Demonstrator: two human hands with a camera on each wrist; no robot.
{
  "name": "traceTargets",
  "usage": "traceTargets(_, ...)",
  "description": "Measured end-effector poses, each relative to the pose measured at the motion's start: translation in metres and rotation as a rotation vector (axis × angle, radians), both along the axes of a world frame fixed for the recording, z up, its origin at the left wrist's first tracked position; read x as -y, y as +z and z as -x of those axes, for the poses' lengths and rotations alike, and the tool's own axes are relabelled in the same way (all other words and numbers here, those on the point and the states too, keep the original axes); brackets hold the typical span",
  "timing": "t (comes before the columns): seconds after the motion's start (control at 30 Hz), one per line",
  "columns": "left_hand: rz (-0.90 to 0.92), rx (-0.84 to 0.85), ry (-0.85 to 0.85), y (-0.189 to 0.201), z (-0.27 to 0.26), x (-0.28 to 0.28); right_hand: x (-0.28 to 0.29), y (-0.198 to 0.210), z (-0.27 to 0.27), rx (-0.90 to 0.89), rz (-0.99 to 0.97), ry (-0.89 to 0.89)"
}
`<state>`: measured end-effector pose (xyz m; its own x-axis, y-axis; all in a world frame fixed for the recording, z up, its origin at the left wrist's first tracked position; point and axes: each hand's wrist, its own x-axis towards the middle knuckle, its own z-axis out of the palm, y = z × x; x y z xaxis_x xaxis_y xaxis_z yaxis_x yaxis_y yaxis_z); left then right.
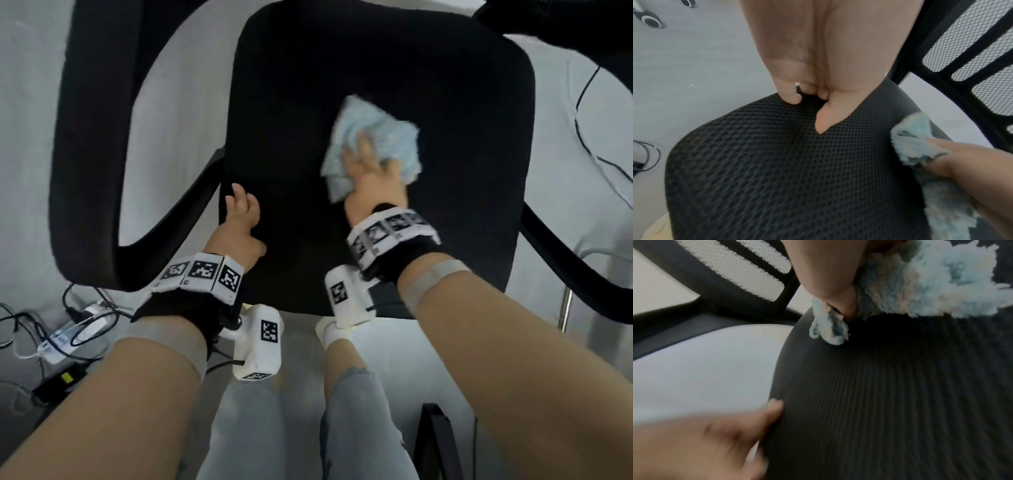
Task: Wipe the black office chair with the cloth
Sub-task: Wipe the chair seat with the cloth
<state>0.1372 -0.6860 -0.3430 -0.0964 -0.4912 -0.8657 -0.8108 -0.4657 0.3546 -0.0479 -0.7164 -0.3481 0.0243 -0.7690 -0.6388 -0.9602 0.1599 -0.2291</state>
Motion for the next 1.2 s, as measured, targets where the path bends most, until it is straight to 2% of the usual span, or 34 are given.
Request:
traceTargets(0.1, -0.002, 0.047, -0.055, -0.001, 0.003, 0.000, -0.030, -0.001, -0.019, 0.105, 0.039, 0.377)
traceTargets(0.17, -0.006, 0.074, -0.081, -0.001, 0.004, -0.001, -0.035, -0.005, -0.003, 0.089, 0.070, 0.518)
traceTargets(0.23, 0.000, 0.096, -0.081, -0.001, 0.005, -0.002, -0.031, -0.009, 0.031, 0.007, 0.110, 0.403)
traceTargets(0.33, 0.014, 0.135, -0.074, 0.000, 0.011, -0.004, -0.028, -0.009, 0.083, -0.048, 0.125, -0.133)
traceTargets(0.37, 0.023, 0.153, -0.071, 0.001, 0.016, -0.004, -0.031, -0.008, 0.093, -0.055, 0.127, -0.247)
traceTargets(0.43, 0.043, 0.209, -0.063, 0.001, 0.028, -0.007, -0.040, -0.003, 0.097, -0.052, 0.095, -0.244)
traceTargets(0.53, 0.087, 0.318, -0.017, -0.001, 0.049, -0.011, -0.060, -0.003, 0.093, 0.017, 0.081, -0.006)
traceTargets(0.6, 0.123, 0.389, 0.017, -0.005, 0.059, -0.012, -0.065, -0.006, 0.107, 0.019, 0.108, 0.017)
traceTargets(0.67, 0.148, 0.439, 0.036, -0.009, 0.064, -0.014, -0.062, -0.006, 0.132, -0.027, 0.110, -0.146)
traceTargets(0.8, 0.177, 0.463, 0.012, -0.012, 0.064, -0.019, -0.051, -0.003, 0.167, -0.032, 0.153, -0.663)
traceTargets(0.87, 0.180, 0.452, 0.006, -0.012, 0.064, -0.019, -0.042, -0.001, 0.175, -0.021, 0.157, -0.778)
traceTargets(1.0, 0.160, 0.434, 0.002, -0.012, 0.064, -0.018, -0.031, 0.001, 0.170, -0.004, 0.148, -0.816)
traceTargets(1.13, 0.152, 0.403, -0.009, -0.011, 0.058, -0.019, -0.065, 0.000, 0.131, -0.069, 0.182, -0.667)
traceTargets(1.2, 0.136, 0.388, -0.027, -0.010, 0.056, -0.017, -0.087, -0.001, 0.105, -0.036, 0.154, -0.589)
